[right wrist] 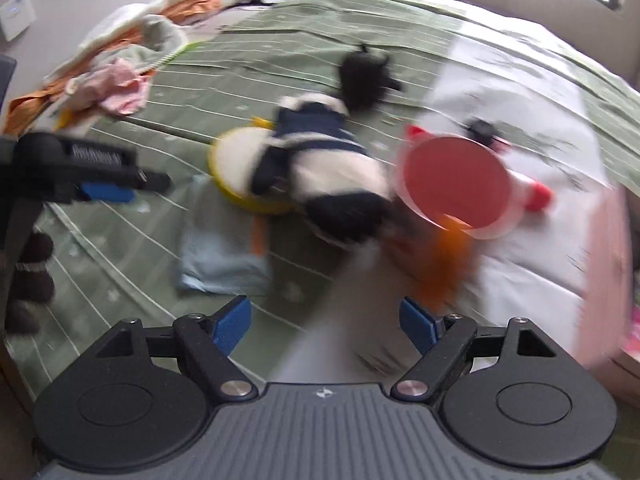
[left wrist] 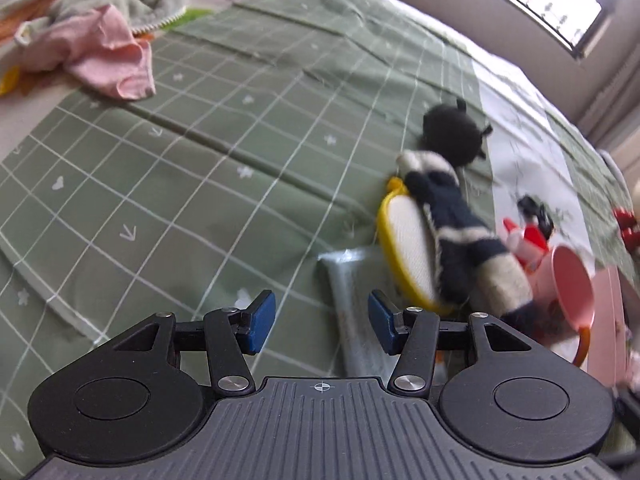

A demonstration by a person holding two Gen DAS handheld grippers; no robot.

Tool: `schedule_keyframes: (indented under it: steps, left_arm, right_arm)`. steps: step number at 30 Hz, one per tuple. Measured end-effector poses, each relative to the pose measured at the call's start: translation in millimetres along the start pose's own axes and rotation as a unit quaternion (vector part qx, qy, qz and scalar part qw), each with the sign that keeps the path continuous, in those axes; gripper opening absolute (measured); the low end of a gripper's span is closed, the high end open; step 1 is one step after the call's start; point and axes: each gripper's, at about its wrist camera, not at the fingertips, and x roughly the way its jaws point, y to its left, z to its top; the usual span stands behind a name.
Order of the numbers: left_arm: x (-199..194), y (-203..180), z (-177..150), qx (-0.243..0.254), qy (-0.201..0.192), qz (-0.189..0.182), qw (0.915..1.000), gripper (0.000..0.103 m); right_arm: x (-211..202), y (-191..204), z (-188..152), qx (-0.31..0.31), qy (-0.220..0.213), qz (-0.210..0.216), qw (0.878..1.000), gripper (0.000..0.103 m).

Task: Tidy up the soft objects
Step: 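Grasp the white packet with the right gripper while the left reaches toward the panda plush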

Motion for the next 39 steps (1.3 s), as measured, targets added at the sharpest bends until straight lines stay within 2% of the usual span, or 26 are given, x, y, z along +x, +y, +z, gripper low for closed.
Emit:
schedule_keyframes:
  steps: [2, 6, 8, 9, 11, 14, 15, 18, 23, 26, 28, 30, 32, 34, 35, 37, 38, 39]
  left_arm:
    - [-2, 10, 1, 0.009, 0.005, -0.009, 0.9999, 0.056]
    - [-12, 49, 10, 0.004, 0.012, -0.019, 0.9997, 0.056]
    - [-17, 70, 15, 0.004, 0.015, -0.017, 0.9997, 0.056]
    - [-19, 80, 17, 0.003, 0.016, -0.013, 0.9998, 0.056]
    - [-23, 98, 19, 0.0, 0.018, -0.007, 0.9998, 0.056]
    - [-24, 114, 20, -0.004, 0.023, -0.006, 0.9997, 0.056]
    - [-23, 116, 21, -0.007, 0.027, -0.011, 0.9996, 0.056]
    - [-17, 113, 23, -0.01, 0.039, -0.033, 0.9987, 0.056]
    - [-2, 71, 37, 0.016, 0.05, -0.095, 0.9941, 0.056]
    - [7, 28, 47, 0.04, 0.055, -0.149, 0.9865, 0.056]
    - [19, -1, 52, 0.035, 0.075, -0.184, 0.9793, 0.056]
    - [34, -28, 56, 0.024, 0.093, -0.194, 0.9762, 0.056]
    - [46, -54, 63, 0.023, 0.092, -0.18, 0.9791, 0.056]
    - [61, -77, 72, 0.028, 0.088, -0.143, 0.9855, 0.056]
    - [70, -88, 75, 0.029, 0.092, -0.126, 0.9874, 0.056]
    - [91, -106, 78, 0.028, 0.104, -0.087, 0.9904, 0.057]
    - [101, -114, 79, 0.029, 0.107, -0.07, 0.9914, 0.061]
    - [108, -121, 80, 0.037, 0.103, -0.063, 0.9919, 0.07]
  right_arm:
    - [22, 16, 15, 0.005, 0.008, 0.029, 1.0, 0.089]
    - [73, 45, 34, 0.026, 0.039, 0.049, 0.998, 0.089]
    - [95, 62, 37, 0.024, 0.044, 0.029, 0.998, 0.09]
    - [104, 69, 39, 0.019, 0.04, 0.014, 0.999, 0.094]
    - [116, 85, 44, 0.002, 0.013, -0.021, 1.0, 0.098]
    - [125, 101, 50, -0.009, 0.003, -0.045, 0.999, 0.09]
    - [123, 103, 50, -0.013, 0.001, -0.048, 0.999, 0.078]
    - [109, 103, 39, -0.021, 0.017, -0.032, 0.999, 0.076]
    - [77, 79, -5, 0.003, 0.033, -0.067, 0.997, 0.076]
    - [57, 50, -30, 0.046, 0.035, -0.102, 0.993, 0.076]
    - [47, 30, -43, 0.076, 0.036, -0.118, 0.989, 0.077]
    - [41, 14, -52, 0.103, 0.039, -0.114, 0.987, 0.078]
    - [36, 5, -57, 0.117, 0.042, -0.108, 0.986, 0.081]
    - [34, 1, -61, 0.121, 0.044, -0.106, 0.986, 0.087]
    - [34, -2, -63, 0.122, 0.044, -0.106, 0.986, 0.088]
    - [33, -4, -66, 0.123, 0.045, -0.105, 0.986, 0.096]
    - [34, -5, -69, 0.123, 0.044, -0.105, 0.986, 0.098]
    - [34, -5, -72, 0.122, 0.043, -0.104, 0.986, 0.102]
